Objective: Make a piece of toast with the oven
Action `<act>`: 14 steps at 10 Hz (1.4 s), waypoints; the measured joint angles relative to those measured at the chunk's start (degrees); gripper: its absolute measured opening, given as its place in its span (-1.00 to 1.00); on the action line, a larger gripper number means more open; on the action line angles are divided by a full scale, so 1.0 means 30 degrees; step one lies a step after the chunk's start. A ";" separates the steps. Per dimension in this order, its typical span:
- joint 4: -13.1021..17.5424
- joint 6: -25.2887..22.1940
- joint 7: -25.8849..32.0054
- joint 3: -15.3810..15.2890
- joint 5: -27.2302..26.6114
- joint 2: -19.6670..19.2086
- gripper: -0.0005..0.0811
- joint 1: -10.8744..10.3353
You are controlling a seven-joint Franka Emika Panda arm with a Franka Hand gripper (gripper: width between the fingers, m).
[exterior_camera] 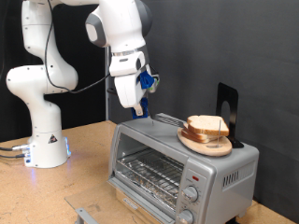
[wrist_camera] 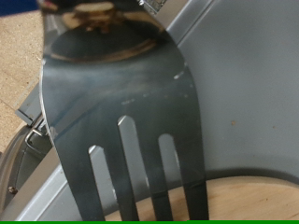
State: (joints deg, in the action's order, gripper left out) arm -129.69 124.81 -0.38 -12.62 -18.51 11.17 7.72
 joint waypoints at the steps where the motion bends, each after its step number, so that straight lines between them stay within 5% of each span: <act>1: 0.0058 0.0041 -0.0016 0.0000 0.0005 -0.0102 0.18 0.0003; 14: -0.0373 0.0430 0.0396 -0.0025 -0.0407 0.0621 0.18 -0.0006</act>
State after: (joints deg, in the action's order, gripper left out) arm -130.81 126.10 0.81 -12.70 -19.73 13.03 7.71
